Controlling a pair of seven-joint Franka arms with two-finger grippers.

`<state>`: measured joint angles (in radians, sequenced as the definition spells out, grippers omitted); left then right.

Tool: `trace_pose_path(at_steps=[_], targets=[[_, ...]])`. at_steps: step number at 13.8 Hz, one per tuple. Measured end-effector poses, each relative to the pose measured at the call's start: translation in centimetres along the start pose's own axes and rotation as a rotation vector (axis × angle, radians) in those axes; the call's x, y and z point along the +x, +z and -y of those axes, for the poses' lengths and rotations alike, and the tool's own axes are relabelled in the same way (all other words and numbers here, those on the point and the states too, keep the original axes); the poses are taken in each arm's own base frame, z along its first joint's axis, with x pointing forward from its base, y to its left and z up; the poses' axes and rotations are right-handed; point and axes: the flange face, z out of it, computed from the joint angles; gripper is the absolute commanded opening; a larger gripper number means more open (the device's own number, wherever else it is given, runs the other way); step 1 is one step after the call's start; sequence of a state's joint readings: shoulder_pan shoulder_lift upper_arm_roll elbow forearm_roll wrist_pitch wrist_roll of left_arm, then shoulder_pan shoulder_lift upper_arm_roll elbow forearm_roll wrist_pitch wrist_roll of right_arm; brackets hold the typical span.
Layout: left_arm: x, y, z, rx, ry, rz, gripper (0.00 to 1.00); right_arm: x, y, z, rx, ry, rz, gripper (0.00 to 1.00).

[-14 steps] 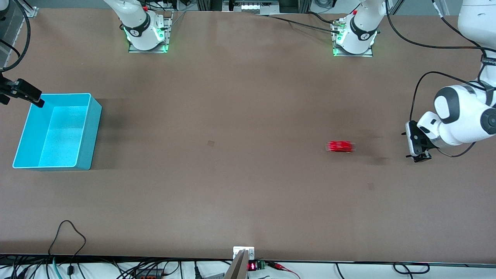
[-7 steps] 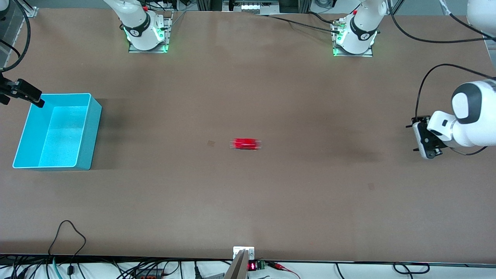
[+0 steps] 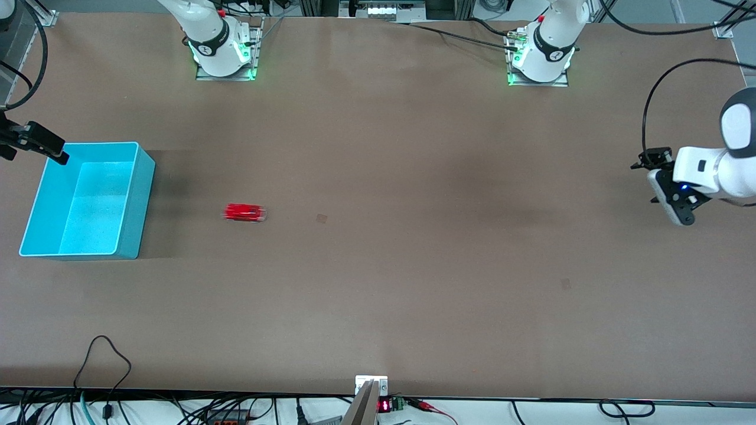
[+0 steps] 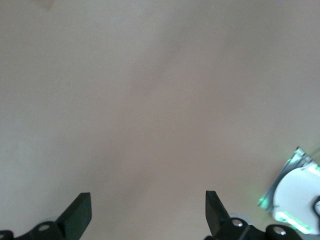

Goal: Wind red beetle toy and store in blue box
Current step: 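Raise the left gripper back to rest while the car rolls off, then move the right gripper over the red car beside the cyan box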

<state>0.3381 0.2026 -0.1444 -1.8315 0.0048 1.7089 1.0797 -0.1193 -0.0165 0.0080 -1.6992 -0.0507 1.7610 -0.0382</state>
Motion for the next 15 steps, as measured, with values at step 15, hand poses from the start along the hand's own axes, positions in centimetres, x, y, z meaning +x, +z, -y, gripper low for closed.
trace_pose_path(at_steps=[15], targets=[[7.9,-10.3,-9.9,0.117,-0.654,-0.07,1.0,-0.5,0.5,1.6,0.004,-0.03,0.06,1.0]])
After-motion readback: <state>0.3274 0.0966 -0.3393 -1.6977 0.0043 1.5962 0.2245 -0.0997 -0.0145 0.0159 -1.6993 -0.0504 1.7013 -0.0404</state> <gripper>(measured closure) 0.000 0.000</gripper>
